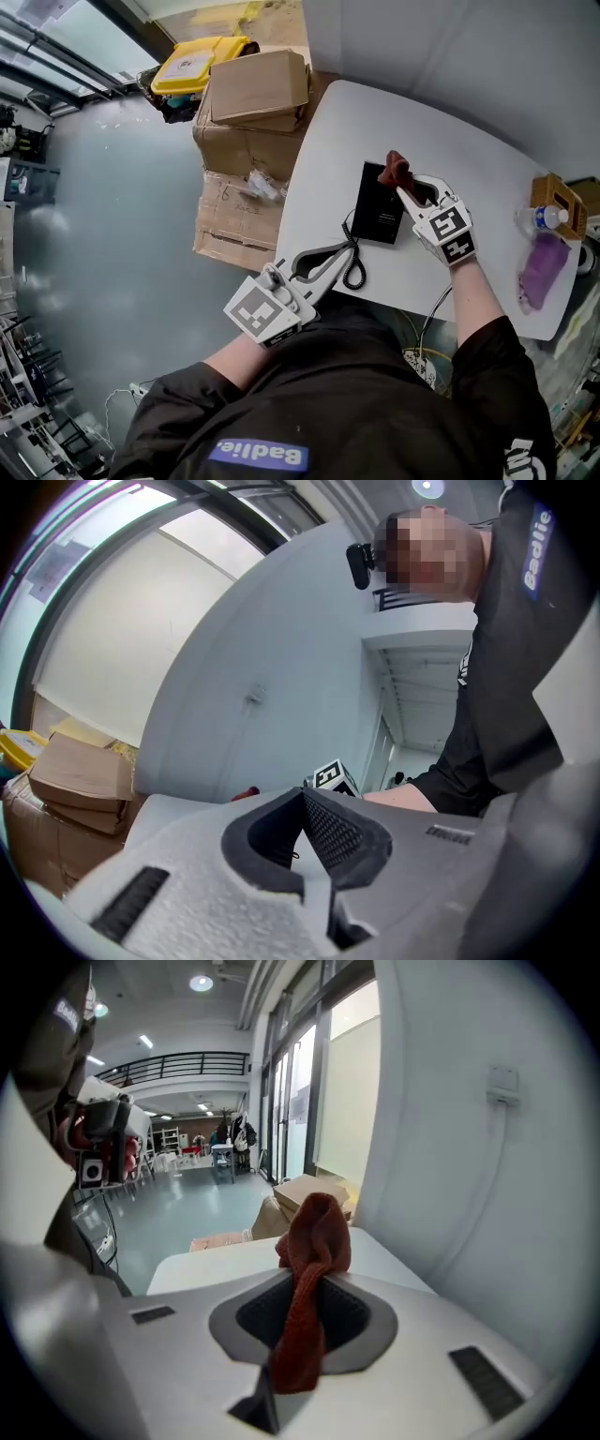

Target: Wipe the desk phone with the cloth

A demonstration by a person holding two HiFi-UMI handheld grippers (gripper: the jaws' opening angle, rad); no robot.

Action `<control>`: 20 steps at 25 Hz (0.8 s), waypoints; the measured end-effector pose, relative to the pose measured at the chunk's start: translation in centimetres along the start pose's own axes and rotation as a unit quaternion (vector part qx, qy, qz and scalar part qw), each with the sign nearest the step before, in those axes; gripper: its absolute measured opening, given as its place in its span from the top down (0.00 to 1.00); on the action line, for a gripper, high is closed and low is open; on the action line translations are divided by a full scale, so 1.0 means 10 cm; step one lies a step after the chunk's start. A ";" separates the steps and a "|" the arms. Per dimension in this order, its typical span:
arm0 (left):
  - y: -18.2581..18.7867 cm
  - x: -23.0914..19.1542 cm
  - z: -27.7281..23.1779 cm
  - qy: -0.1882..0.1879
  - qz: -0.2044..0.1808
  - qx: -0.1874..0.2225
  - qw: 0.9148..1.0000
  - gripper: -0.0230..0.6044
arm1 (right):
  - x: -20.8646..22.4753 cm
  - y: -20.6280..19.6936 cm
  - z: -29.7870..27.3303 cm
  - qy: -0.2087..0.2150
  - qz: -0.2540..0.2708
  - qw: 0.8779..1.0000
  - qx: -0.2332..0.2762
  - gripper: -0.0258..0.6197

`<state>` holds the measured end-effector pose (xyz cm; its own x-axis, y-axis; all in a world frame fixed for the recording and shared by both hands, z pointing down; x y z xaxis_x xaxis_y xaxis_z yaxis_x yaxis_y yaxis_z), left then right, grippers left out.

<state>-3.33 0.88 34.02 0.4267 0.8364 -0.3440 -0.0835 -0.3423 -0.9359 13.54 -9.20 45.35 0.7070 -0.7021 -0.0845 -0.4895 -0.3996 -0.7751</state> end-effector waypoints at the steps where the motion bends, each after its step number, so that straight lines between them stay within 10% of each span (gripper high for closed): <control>1: 0.01 -0.02 -0.01 0.008 0.000 0.002 1.000 0.94 | 0.02 0.03 -0.07 0.007 0.018 1.000 -0.003 0.85; 8: -0.04 -0.12 -0.09 0.047 0.010 0.007 0.999 0.94 | 0.02 0.06 -0.51 0.047 0.130 0.989 -0.046 0.85; 20: -0.23 -0.09 -0.07 0.051 0.031 -0.004 0.998 0.94 | -0.45 -0.43 -0.42 0.093 0.101 0.990 -0.034 0.85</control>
<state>-2.87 0.55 36.51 0.5111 0.7656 -0.3908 -0.1060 -0.3951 -0.9125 10.32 -6.78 51.65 0.4883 -0.8656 -0.1107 -0.6483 -0.2748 -0.7101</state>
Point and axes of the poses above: the fingertips, and each gripper's own axes: z backward along the fingers, x to its right, y out of its top, the point moved 4 cm from there along z, backward along the fingers, and after that the axes turned 1 degree about y, right-handed, at the moved point
